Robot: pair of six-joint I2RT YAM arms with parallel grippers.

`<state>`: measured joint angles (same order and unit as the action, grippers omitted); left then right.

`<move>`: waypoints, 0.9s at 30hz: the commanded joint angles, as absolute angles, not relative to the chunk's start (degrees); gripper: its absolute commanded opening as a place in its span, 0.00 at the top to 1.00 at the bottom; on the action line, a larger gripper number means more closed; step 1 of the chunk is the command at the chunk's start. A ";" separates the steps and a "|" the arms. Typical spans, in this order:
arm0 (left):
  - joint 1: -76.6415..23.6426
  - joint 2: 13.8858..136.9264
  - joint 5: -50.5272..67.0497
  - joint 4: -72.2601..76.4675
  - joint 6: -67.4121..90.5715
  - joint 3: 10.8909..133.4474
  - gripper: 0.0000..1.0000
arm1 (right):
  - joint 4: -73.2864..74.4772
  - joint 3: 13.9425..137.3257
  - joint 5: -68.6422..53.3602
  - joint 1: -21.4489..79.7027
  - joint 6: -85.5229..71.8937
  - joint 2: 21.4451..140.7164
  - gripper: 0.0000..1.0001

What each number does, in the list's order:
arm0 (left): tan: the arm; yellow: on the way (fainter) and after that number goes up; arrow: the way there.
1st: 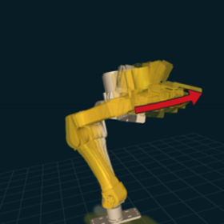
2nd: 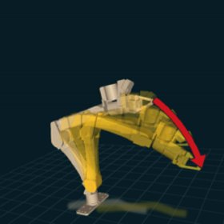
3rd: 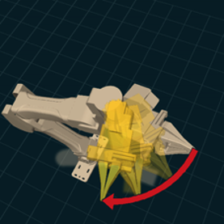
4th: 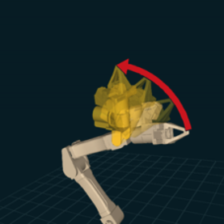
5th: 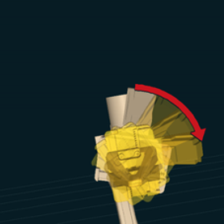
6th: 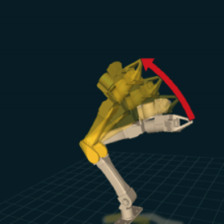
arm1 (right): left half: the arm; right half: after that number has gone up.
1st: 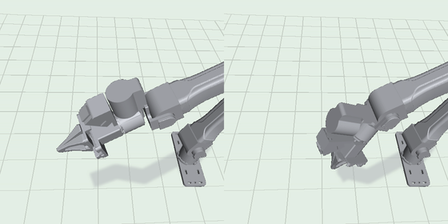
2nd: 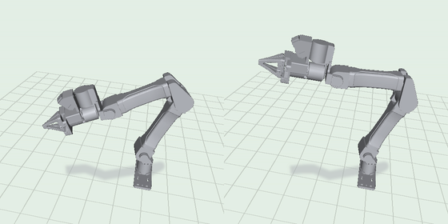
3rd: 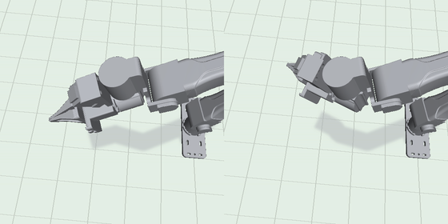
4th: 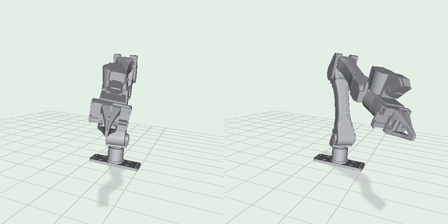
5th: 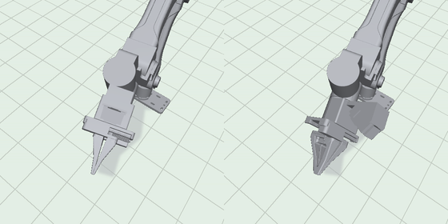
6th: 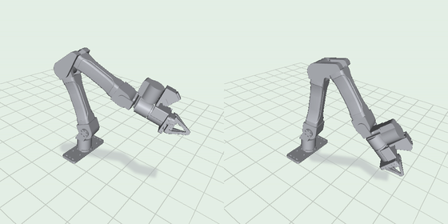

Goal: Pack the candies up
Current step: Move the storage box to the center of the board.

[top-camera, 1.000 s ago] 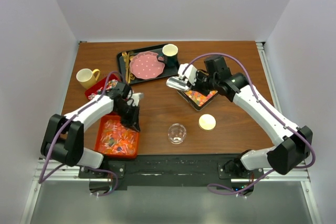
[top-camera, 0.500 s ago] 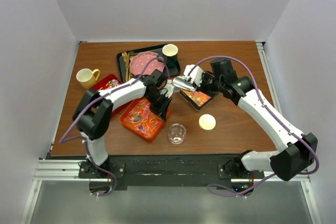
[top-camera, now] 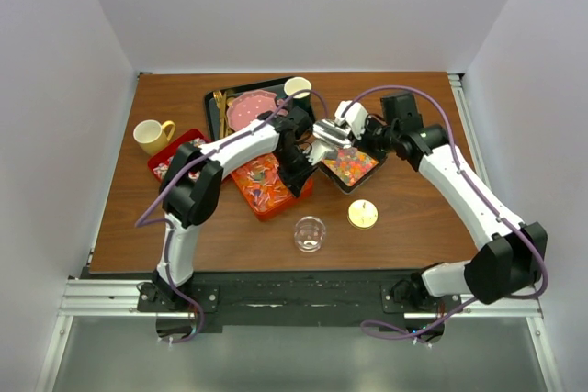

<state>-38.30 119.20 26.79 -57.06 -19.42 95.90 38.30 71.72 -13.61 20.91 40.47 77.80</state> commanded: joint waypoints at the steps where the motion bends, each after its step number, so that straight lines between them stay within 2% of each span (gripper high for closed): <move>1: -39.37 116.37 25.49 -58.27 -36.81 97.21 1.00 | 36.21 76.46 -14.50 19.42 39.11 80.06 1.00; 5: -40.34 114.87 25.58 -53.36 -41.13 95.71 1.00 | 36.91 79.10 -14.41 18.90 39.64 82.79 1.00; 11: -41.75 116.54 29.35 -55.98 -41.66 97.38 1.00 | 40.77 85.59 -15.37 15.57 40.95 86.39 1.00; 16: -41.49 113.30 30.50 -55.81 -44.37 93.26 1.00 | 46.48 89.38 -18.01 11.08 43.94 87.80 1.00; 23: -40.78 107.84 33.30 -44.68 -48.95 85.87 1.00 | 50.01 94.39 -19.07 7.38 46.40 90.52 1.00; 27: -41.57 111.09 33.22 -44.12 -49.13 88.93 1.00 | 51.41 97.46 -19.07 7.29 47.46 92.81 1.00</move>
